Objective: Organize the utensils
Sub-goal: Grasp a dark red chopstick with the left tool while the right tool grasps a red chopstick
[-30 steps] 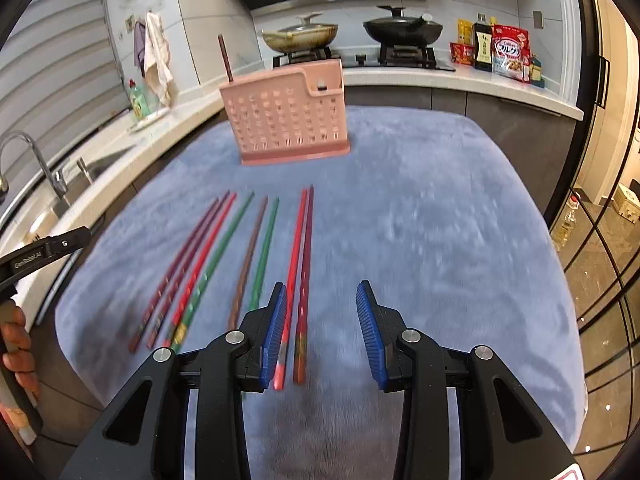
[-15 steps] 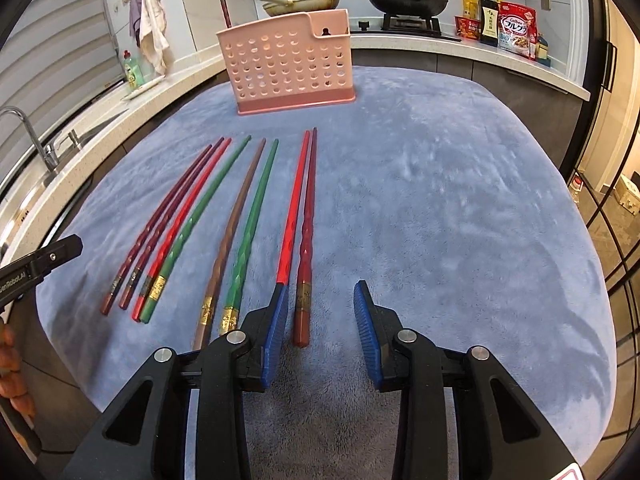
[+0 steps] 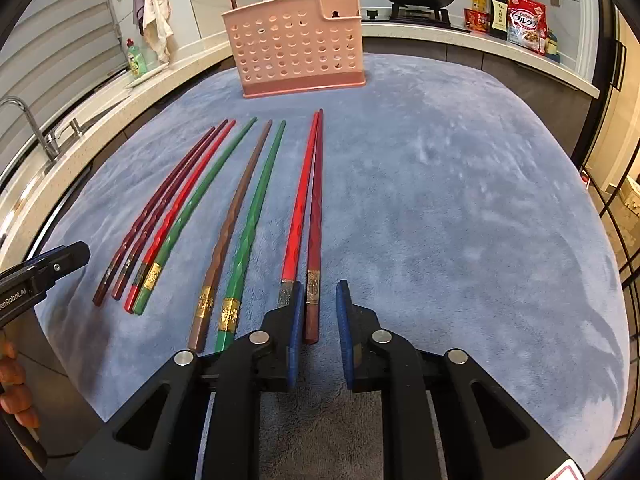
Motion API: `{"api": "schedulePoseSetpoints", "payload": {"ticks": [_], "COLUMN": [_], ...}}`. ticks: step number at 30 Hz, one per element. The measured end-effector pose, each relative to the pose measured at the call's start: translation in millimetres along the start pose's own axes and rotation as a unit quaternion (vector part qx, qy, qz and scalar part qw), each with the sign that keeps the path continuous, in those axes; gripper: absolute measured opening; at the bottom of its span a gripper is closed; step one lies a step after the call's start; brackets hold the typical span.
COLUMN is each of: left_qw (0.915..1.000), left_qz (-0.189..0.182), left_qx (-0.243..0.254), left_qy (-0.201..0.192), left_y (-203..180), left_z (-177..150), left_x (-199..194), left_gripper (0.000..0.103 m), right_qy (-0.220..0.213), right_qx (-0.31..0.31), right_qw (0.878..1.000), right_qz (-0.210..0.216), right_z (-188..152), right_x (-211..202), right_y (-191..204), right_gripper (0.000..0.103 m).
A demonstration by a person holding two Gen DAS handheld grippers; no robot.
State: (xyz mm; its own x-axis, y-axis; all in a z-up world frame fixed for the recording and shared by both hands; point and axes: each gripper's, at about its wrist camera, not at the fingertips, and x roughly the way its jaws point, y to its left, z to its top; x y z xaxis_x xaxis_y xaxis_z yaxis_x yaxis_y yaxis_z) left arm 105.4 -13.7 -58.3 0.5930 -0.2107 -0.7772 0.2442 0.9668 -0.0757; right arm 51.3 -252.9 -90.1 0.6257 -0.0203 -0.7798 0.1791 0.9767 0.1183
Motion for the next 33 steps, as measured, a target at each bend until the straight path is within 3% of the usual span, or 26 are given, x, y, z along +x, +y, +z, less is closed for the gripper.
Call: {"api": "schedulePoseSetpoints", "payload": {"ticks": [21, 24, 28, 33], "left_qw": [0.9996, 0.9995, 0.9994, 0.9992], "left_qz": [0.008, 0.011, -0.005, -0.022], "left_qx": [0.014, 0.020, 0.023, 0.019], "left_qy": [0.021, 0.020, 0.023, 0.027], "left_y": [-8.2, -9.7, -10.0, -8.9], "left_z": [-15.4, -16.1, -15.0, -13.4], "left_x": [21.4, 21.8, 20.7, 19.1], "left_gripper": [0.049, 0.042, 0.019, 0.010], "right_qy": [-0.005, -0.006, -0.006, -0.005], "right_qx": [0.024, 0.025, 0.025, 0.025], "right_qw": [1.000, 1.000, 1.000, 1.000], "right_qz": [0.007, 0.007, 0.007, 0.006], "right_z": [-4.1, -4.1, -4.2, -4.8], "right_x": [-2.1, -1.6, -1.8, -3.7], "right_y": [-15.5, -15.6, -15.7, -15.9], "right_gripper": [0.007, 0.007, 0.007, 0.007]}}
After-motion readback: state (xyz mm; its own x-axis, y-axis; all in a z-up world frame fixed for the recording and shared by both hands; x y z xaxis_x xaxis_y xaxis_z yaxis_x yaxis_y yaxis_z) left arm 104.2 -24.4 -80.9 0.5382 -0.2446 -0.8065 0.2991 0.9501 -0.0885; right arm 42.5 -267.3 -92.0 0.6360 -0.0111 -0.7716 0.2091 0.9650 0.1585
